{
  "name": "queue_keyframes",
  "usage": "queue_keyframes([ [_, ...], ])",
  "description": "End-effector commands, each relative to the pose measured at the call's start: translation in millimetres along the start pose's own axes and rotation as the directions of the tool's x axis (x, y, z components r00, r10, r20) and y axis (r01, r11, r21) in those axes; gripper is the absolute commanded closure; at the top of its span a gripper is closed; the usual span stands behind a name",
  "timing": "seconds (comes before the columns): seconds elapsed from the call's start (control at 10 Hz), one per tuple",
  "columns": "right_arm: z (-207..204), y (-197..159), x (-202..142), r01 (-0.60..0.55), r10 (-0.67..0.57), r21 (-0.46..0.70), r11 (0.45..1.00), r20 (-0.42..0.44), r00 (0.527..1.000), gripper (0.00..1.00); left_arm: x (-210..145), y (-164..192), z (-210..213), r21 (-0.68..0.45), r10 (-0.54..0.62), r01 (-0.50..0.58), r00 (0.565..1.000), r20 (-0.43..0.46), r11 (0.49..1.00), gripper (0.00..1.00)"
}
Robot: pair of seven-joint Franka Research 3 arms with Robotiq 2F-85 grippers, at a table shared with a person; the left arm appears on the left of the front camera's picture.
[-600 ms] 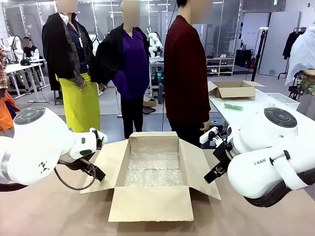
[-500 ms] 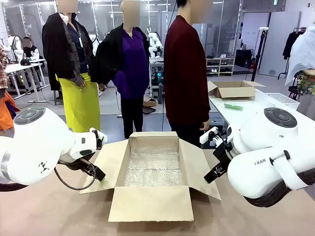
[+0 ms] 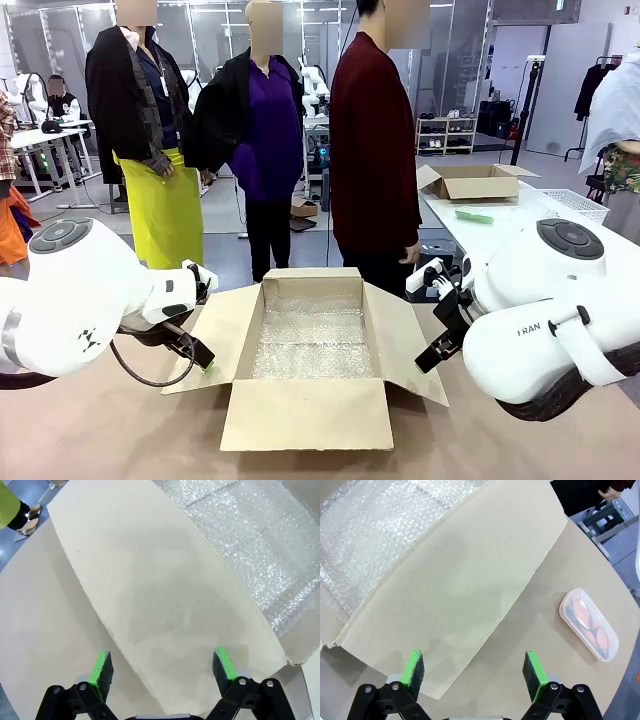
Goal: Pack the glasses set securely to prepare it for shipping.
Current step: Place the Glasses case inside the Package Box.
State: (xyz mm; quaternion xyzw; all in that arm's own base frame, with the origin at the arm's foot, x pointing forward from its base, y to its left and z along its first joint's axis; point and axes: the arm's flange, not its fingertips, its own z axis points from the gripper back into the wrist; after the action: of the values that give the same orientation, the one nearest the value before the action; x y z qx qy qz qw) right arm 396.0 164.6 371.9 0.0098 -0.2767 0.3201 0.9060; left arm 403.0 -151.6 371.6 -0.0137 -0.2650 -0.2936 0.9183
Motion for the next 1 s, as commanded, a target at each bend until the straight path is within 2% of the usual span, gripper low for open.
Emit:
queue_keyframes([
  [0.0, 0, 1, 0, 0.001, -0.001, 0.001, 1.000, 0.000, 1.000, 0.00, 0, 0, 0, 0.000, 0.001, -0.001, 1.000, 0.000, 1.000, 0.00],
  [0.3, 0, 0, 0, 0.000, 0.000, 0.000, 1.000, 0.000, 1.000, 0.00, 0, 0, 0, 0.000, 0.000, 0.000, 1.000, 0.000, 1.000, 0.00],
  [0.4, 16, -14, 7, -0.048, 0.049, -0.057, 0.997, 0.017, 0.999, 0.00, 3, 11, 22, 0.008, -0.059, 0.059, 0.997, 0.044, 0.998, 0.00],
  [0.5, 35, -24, 14, -0.138, 0.140, -0.064, 0.988, 0.019, 0.990, 0.00, -1, 20, 42, -0.029, -0.114, 0.114, 0.993, 0.026, 0.993, 0.00],
  [0.7, 59, -50, 27, -0.242, 0.242, -0.069, 0.968, -0.003, 0.970, 0.00, -11, 34, 78, -0.131, -0.216, 0.219, 0.976, 0.036, 0.967, 0.00],
  [0.8, 64, -65, 34, -0.299, 0.298, -0.042, 0.953, -0.029, 0.954, 0.00, -17, 39, 92, -0.153, -0.305, 0.307, 0.952, 0.035, 0.939, 0.00],
  [0.9, 63, -86, 42, -0.378, 0.378, 0.018, 0.926, -0.060, 0.924, 0.00, -25, 45, 109, -0.195, -0.378, 0.387, 0.922, 0.085, 0.901, 0.00],
])
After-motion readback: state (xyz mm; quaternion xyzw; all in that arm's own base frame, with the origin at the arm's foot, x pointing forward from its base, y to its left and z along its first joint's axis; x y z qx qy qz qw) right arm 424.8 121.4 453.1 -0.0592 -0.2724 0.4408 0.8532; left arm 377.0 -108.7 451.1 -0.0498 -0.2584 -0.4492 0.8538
